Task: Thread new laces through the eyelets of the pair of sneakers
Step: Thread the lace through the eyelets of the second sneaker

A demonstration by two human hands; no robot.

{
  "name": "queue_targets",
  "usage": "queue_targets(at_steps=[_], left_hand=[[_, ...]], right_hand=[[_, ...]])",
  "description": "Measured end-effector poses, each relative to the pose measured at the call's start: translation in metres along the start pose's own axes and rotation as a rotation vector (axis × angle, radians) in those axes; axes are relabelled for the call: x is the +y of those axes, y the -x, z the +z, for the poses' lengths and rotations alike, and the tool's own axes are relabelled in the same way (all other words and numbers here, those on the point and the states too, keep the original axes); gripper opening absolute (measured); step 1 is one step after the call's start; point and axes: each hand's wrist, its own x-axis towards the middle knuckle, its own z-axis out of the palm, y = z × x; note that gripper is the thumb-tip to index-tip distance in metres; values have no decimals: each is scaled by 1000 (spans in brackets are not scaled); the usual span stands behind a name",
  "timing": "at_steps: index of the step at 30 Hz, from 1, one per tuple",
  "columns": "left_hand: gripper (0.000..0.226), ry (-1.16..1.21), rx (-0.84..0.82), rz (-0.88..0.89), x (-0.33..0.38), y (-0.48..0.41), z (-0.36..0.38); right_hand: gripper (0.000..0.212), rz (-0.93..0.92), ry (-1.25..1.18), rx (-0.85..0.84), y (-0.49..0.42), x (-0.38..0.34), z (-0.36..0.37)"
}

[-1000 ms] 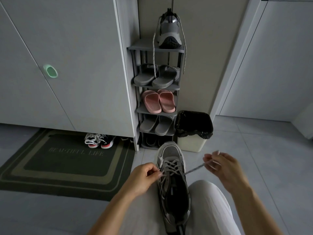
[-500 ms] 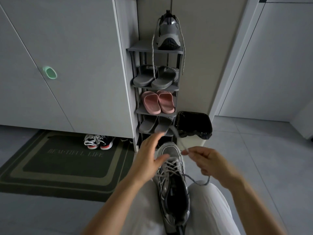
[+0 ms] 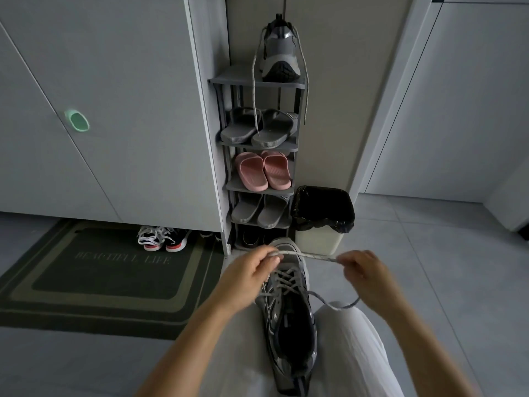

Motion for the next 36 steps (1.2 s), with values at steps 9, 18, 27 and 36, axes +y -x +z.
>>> queue_targets(at_steps=[9,18,27,36], left_hand=[[18,-142,-240,-12,17,8,17],[20,255,35,-122,8,15,24],[34,63,235,-243,-25,47,50],[24,502,242,-378,-32,51,40]], right_hand=[[17,-417,-85,-115,21,-24,42],[20,-377,-98,-70,23,-15,44],[18,-320,188,-72,36,-9,61],[7,-389,253,3,37,-17,76]])
